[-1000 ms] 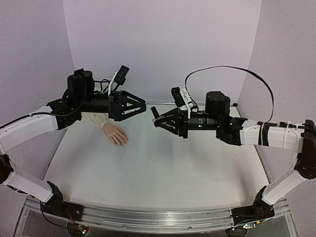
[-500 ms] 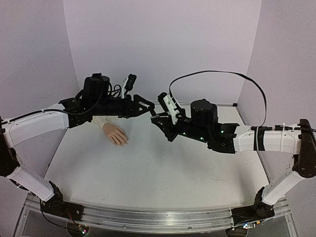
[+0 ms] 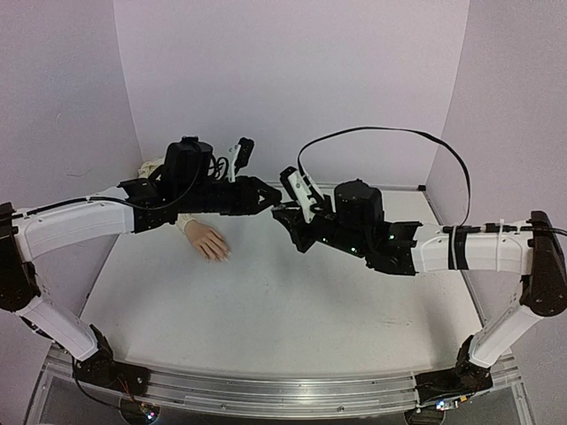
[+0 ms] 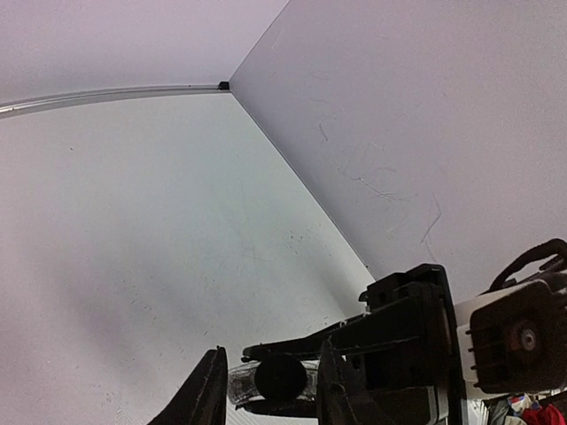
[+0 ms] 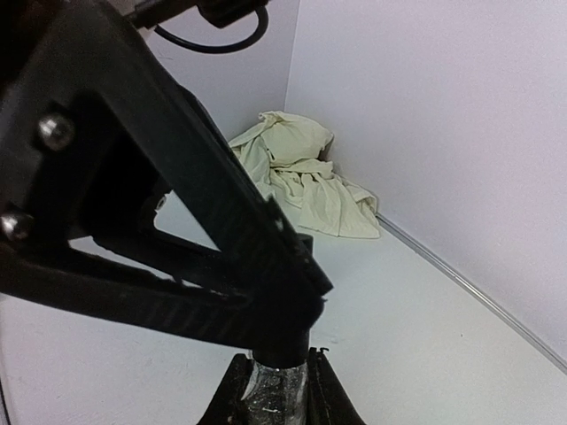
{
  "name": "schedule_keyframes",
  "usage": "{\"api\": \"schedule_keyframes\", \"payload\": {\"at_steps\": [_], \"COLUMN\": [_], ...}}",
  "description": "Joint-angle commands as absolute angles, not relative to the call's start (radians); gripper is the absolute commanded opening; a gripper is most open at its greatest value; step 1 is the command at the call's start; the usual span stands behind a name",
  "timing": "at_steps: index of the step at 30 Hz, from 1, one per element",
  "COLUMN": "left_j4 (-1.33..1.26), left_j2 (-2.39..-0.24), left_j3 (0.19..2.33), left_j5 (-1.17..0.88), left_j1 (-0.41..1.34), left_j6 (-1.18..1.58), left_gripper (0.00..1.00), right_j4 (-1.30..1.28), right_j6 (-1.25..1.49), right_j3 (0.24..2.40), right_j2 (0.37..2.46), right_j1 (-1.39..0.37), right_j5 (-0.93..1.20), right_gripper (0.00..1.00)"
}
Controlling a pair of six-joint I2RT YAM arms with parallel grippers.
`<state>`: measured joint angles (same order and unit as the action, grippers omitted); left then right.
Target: Paint the nails
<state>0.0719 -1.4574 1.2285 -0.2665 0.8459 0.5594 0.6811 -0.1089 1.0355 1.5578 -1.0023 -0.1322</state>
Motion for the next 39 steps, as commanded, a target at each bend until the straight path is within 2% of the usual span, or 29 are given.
{"api": "schedule_keyframes", "payload": {"at_steps": [1,8,11,13,15,16,17,18,20,21,25,29,31,32,34,35,39], "left_j4": [0.043,0.042,0.04,0.037,0.031,0.018,-0.014,-0.087,-0.23,-0.264,-0.275,-0.276,-0.274,-0.271,-0.263,-0.248,-0.166], "left_j2": [-1.478,-1.498,-1.512,-1.529,-1.538,-1.536,-1.532,-1.521,-1.501,-1.491,-1.452,-1.423,-1.409,-1.4,-1.376,-1.359,-1.299], "left_j3": [1.302,1.313,1.324,1.344,1.356,1.355,1.338,1.313,1.267,1.261,1.248,1.228,1.213,1.204,1.177,1.161,1.119], "left_j5": [-0.247,-0.267,-0.353,-0.474,-0.622,-0.725,-0.847,-0.974,-1.214,-1.287,-1.358,-1.27,-1.182,-1.133,-1.031,-0.97,-0.755], "left_j1": [0.85,0.851,0.851,0.851,0.85,0.85,0.851,0.851,0.853,0.854,0.853,0.845,0.821,0.801,0.761,0.747,0.73], "left_j6": [0.547,0.541,0.512,0.458,0.386,0.343,0.308,0.292,0.308,0.319,0.296,0.306,0.341,0.361,0.4,0.407,0.403], "left_gripper": [0.32,0.09,0.02,0.0,0.0,0.0,0.0,0.0,0.0,0.0,0.0,0.0,0.08,0.16,0.44,0.55,0.86], "right_j4": [0.752,0.756,0.775,0.789,0.782,0.78,0.796,0.817,0.823,0.832,0.846,0.839,0.794,0.765,0.723,0.716,0.715], "right_j6": [-0.125,-0.133,-0.129,-0.129,-0.094,-0.065,-0.023,0.042,0.116,0.14,0.136,0.109,0.059,0.038,0.011,-0.008,-0.038], "right_j3": [1.094,1.099,1.081,1.069,1.065,1.065,1.073,1.099,1.163,1.177,1.136,1.088,1.075,1.072,1.057,1.044,1.003], "right_j2": [1.568,1.575,1.562,1.544,1.52,1.512,1.515,1.53,1.561,1.564,1.51,1.47,1.46,1.456,1.443,1.431,1.405], "right_j1": [-1.012,-1.012,-1.012,-1.002,-0.959,-0.911,-0.866,-0.836,-0.831,-0.832,-0.837,-0.834,-0.834,-0.834,-0.834,-0.834,-0.836], "right_j5": [-0.164,-0.161,-0.142,-0.068,0.191,0.526,0.703,0.995,1.24,1.288,1.241,1.112,1.017,0.957,0.812,0.748,0.484], "right_gripper": [0.0,0.0,0.0,0.0,0.0,0.0,0.0,0.0,0.0,0.0,0.0,0.0,0.0,0.0,0.0,0.0,0.0]}}
